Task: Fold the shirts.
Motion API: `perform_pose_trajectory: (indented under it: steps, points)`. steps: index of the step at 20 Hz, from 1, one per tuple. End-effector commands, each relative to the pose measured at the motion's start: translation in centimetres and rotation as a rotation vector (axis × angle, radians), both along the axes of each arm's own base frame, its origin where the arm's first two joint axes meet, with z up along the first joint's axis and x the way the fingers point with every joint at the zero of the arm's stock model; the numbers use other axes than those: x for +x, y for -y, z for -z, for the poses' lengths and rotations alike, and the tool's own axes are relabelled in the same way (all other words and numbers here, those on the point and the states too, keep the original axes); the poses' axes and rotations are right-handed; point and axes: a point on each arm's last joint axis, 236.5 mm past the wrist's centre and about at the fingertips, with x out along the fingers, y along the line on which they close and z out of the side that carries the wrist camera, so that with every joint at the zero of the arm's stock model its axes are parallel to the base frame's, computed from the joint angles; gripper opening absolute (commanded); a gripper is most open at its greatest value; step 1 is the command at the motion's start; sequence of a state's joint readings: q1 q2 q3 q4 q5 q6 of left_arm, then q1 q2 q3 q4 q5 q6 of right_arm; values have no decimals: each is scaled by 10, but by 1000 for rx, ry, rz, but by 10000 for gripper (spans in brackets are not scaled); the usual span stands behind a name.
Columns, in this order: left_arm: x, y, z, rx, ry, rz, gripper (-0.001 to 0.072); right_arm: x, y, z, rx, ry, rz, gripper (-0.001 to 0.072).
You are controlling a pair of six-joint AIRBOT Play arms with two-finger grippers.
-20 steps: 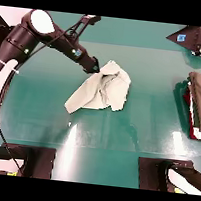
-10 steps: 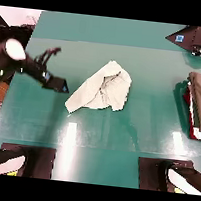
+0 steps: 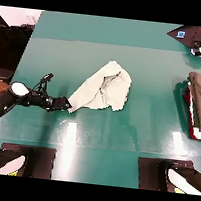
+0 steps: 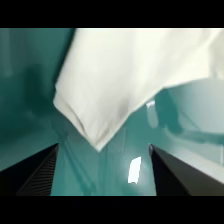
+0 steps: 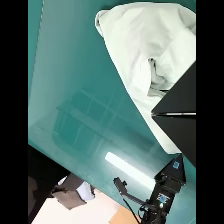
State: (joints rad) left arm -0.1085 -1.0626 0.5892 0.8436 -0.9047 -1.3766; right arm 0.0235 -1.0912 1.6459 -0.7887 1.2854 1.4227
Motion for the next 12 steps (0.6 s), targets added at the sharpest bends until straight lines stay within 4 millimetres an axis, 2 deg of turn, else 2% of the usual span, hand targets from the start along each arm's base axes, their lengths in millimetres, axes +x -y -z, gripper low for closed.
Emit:
perform_pose_trajectory:
  steps: [1, 6, 7, 9, 10, 11, 12]
  points:
    - [15, -4, 3, -10, 56, -74, 661, 0, 0, -1, 2, 2, 2, 20]
    - [18, 11, 16, -83, -1, -98, 660, -1, 0, 0, 1, -2, -3, 20]
    - [23, 13, 14, -97, 12, -108, 623, -2, 0, 1, -1, -5, -5, 20]
    - [30, 15, 6, -112, 38, -108, 241, -4, -1, 3, -8, -14, -12, 20]
    - [32, 17, 2, -114, 50, -94, 86, -5, -1, 5, -13, -22, -16, 20]
    - [34, 20, -5, -124, 55, -78, 24, -5, 3, 10, -37, -30, -11, 20]
    - [38, 23, -16, -132, 70, -49, 24, -3, 10, 19, -84, -41, 7, 21]
